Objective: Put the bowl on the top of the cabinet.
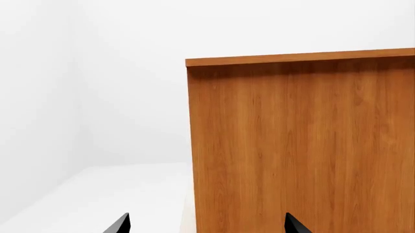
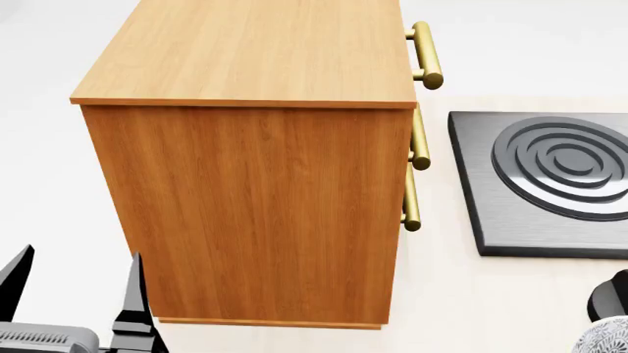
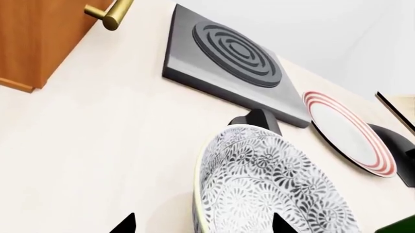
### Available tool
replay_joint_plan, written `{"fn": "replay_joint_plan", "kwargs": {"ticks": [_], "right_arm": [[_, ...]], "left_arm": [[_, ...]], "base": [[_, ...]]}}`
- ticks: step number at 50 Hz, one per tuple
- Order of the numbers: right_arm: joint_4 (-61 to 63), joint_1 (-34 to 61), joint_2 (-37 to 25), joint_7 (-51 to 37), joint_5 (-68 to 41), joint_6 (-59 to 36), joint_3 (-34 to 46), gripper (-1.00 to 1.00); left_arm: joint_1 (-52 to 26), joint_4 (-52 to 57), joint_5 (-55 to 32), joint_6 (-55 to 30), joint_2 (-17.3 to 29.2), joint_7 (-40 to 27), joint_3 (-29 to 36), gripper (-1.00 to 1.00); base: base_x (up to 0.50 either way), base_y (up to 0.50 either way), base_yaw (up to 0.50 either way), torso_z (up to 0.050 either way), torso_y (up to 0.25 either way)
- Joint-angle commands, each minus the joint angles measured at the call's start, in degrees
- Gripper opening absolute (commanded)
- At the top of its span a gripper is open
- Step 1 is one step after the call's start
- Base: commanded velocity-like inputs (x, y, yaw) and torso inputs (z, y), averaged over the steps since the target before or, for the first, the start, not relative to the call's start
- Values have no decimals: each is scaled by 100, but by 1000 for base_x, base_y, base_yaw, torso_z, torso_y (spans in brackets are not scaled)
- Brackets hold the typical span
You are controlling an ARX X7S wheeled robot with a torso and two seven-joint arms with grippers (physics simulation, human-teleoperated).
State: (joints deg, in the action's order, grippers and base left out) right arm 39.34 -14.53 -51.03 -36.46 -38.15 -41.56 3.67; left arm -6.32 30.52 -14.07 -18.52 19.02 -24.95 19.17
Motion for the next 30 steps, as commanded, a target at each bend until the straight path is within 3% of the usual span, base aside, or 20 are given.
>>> {"fn": "replay_joint_plan", "kwargs": {"ticks": [1,30], "right_arm": [[-80,9,16,21,40,44,25,100],[-244,121,28,26,79,46,38,100]], "left_arm": [[3,-5,-6,20,15,-19,15,100],[-22,-6,-47,20,47,-63,48,100]], "base": [[0,0,0,0,0],[0,0,0,0,0]]}}
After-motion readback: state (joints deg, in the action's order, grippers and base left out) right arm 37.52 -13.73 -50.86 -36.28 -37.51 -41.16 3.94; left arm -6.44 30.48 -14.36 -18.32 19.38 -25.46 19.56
